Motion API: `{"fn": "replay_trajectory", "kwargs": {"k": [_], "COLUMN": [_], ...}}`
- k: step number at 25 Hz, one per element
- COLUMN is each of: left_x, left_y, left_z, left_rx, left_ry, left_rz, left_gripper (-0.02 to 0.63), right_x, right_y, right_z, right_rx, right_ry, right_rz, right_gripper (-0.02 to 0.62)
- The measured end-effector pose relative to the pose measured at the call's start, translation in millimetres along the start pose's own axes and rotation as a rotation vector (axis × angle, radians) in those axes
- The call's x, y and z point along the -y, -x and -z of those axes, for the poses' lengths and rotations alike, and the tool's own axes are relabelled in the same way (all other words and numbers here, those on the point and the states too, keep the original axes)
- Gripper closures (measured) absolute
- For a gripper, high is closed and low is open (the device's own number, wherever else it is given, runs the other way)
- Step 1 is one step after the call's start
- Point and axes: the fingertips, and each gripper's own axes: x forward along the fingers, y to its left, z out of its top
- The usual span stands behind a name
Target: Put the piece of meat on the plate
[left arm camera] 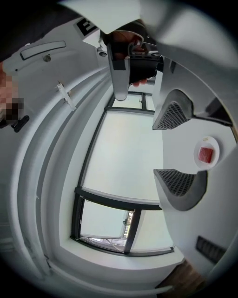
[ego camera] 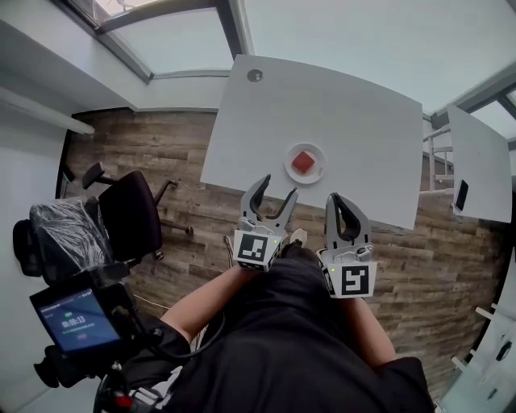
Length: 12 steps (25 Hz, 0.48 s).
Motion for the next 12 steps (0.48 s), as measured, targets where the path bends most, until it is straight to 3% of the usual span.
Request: {"fn": "replay_trajectory", "kwargs": {"k": [2, 12], "left_x": [1, -4], "left_y": [1, 7], "left_z": [-10, -39], "left_rx": [0.007, 0.084], "left_ry": [-0.020, 0.079], "left_rz": [-0.006, -0.012], "left_gripper": [0.344, 0.345], "right_x": [3, 3], "right_y": [-2, 0], "right_z": [0, -5], "right_rx": [0.002, 0.004], "right_ry": [-0.002, -0.009], "right_rz": [-0.001, 0.007], "right_gripper": [0.589, 0.589]}}
